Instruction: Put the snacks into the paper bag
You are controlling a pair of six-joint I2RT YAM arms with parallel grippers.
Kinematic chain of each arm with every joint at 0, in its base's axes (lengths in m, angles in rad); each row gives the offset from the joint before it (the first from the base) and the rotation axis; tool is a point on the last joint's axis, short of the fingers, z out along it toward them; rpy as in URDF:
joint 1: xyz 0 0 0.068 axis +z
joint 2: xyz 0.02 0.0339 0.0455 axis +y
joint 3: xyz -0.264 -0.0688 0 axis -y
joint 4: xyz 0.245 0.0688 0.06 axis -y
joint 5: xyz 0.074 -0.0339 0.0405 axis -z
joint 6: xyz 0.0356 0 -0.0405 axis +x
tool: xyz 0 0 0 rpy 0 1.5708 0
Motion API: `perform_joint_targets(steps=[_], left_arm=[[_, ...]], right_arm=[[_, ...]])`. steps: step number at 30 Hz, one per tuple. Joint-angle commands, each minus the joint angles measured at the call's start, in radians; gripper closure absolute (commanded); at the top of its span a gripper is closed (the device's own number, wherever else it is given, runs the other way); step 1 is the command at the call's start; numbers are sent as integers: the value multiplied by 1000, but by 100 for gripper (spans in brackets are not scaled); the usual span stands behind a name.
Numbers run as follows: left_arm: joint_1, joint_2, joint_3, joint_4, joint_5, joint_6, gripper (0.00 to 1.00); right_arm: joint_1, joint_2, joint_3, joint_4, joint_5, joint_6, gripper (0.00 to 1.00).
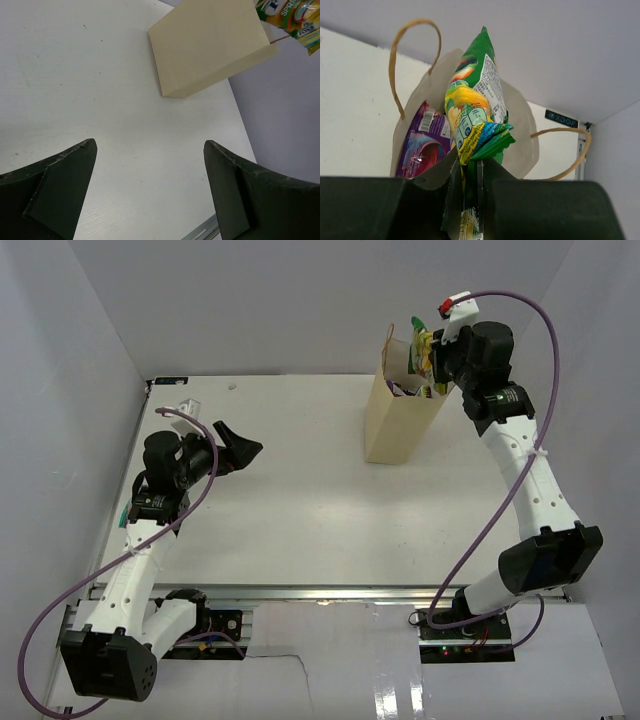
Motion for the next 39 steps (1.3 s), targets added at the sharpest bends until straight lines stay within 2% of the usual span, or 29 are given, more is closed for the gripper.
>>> perform_joint_targets(steps=[1,8,12,14,15,16,19,23,26,30,33,37,39], left_arm=[[8,-32,-10,-5,-10,19,2],[12,-41,-10,-25,-14,23,2],[15,-64,-16,-45,-28,29,2],[16,-73,-19,-59,-33,31,2],[19,-81,-23,-63,-39,36,2],[19,-82,-24,-68,-42,36,2],[22,-90,-29,-85,-53,42,2],[28,-85,-38,-85,-56,40,2],[30,-76,-47,-74,-50,34,2],[32,-58,-47,-63,-42,33,2],[33,-50,-47,-60,-37,31,2],[35,-44,-47,-57,-34,28,2],[35,-41,-44,-62,-34,26,2]], right_arm=[[0,-9,23,74,-32,18,92],[28,143,92,26,-227,90,92],[72,213,118,26,-262,115,90],[94,225,108,27,-281,121,71],[100,232,102,27,-282,124,56],[104,233,94,29,-284,125,49],[115,233,68,32,-296,122,36],[120,230,69,18,-302,104,24],[120,219,78,4,-305,92,10],[120,207,91,-6,-313,90,2],[118,198,115,-11,-350,115,10],[118,210,154,-3,-388,145,10],[118,233,164,4,-356,148,10]])
